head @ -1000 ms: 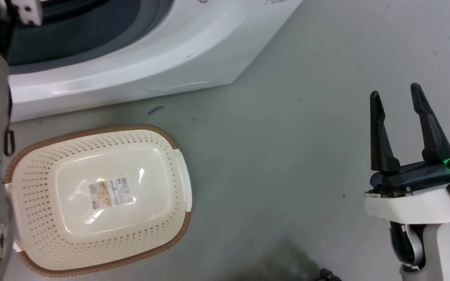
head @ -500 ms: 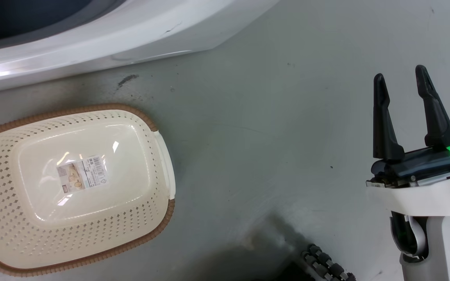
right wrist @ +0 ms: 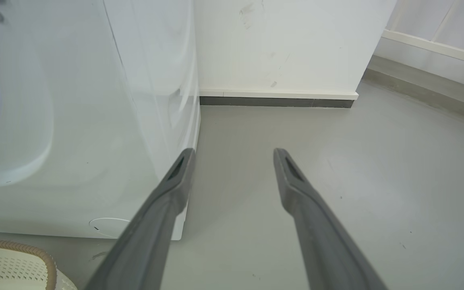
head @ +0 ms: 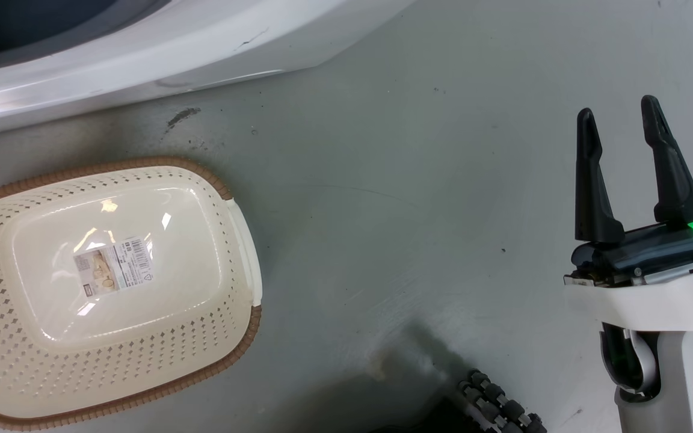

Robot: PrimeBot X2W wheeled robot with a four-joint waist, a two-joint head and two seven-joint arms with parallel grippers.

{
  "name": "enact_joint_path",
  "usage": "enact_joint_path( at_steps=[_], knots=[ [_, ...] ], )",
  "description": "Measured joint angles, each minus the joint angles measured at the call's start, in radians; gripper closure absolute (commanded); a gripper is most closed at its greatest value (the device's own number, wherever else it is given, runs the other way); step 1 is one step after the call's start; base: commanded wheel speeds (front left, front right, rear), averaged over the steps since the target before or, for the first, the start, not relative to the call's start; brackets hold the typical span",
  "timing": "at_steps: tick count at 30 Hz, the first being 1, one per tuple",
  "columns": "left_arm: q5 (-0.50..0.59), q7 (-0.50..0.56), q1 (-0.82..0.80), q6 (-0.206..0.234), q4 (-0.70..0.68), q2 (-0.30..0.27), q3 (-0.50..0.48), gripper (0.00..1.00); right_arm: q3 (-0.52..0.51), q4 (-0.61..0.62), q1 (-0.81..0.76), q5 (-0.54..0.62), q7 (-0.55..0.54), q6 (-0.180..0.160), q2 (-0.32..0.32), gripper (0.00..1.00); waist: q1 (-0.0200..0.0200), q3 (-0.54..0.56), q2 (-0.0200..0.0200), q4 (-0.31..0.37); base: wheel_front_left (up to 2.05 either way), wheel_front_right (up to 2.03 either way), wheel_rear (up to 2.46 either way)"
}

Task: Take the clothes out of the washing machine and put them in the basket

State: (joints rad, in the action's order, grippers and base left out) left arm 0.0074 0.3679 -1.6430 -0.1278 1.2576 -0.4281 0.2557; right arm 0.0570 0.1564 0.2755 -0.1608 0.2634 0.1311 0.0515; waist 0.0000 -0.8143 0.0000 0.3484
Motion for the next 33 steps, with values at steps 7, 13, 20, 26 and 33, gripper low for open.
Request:
enact_joint_path(
  at_steps=[7, 13, 20, 26, 33],
  knots=[
    [-0.012, -0.053, 0.012, -0.001, -0.007, -0.001, 0.017, 1.00, 0.001, -0.004, 0.000, -0.004, 0.000, 0.000, 0.000, 0.00, 0.0000, 0.013, 0.0000, -0.004, 0.00, 0.00, 0.00],
    [-0.033, -0.129, 0.046, -0.001, -0.020, 0.008, 0.018, 1.00, -0.002, -0.012, -0.008, 0.005, 0.000, 0.000, 0.000, 0.00, 0.0000, 0.050, 0.0000, -0.014, 0.00, 0.00, 0.00],
    [-0.081, -0.263, 0.148, -0.001, -0.030, 0.055, 0.010, 1.00, -0.016, -0.023, -0.035, 0.036, 0.000, 0.000, 0.000, 0.00, 0.0000, 0.126, 0.0000, -0.045, 0.00, 0.00, 0.00],
    [-0.141, -0.373, 0.252, -0.001, -0.052, 0.107, 0.031, 1.00, -0.030, -0.034, -0.051, 0.074, 0.000, 0.000, -0.001, 0.00, -0.0001, 0.197, 0.0000, -0.093, 0.00, 0.00, 0.00],
    [-0.207, -0.490, 0.396, -0.001, -0.091, 0.140, 0.082, 1.00, -0.038, -0.050, -0.084, 0.101, 0.000, 0.000, -0.001, 0.00, -0.0001, 0.289, 0.0000, -0.147, 0.00, 0.00, 0.00]
  ],
)
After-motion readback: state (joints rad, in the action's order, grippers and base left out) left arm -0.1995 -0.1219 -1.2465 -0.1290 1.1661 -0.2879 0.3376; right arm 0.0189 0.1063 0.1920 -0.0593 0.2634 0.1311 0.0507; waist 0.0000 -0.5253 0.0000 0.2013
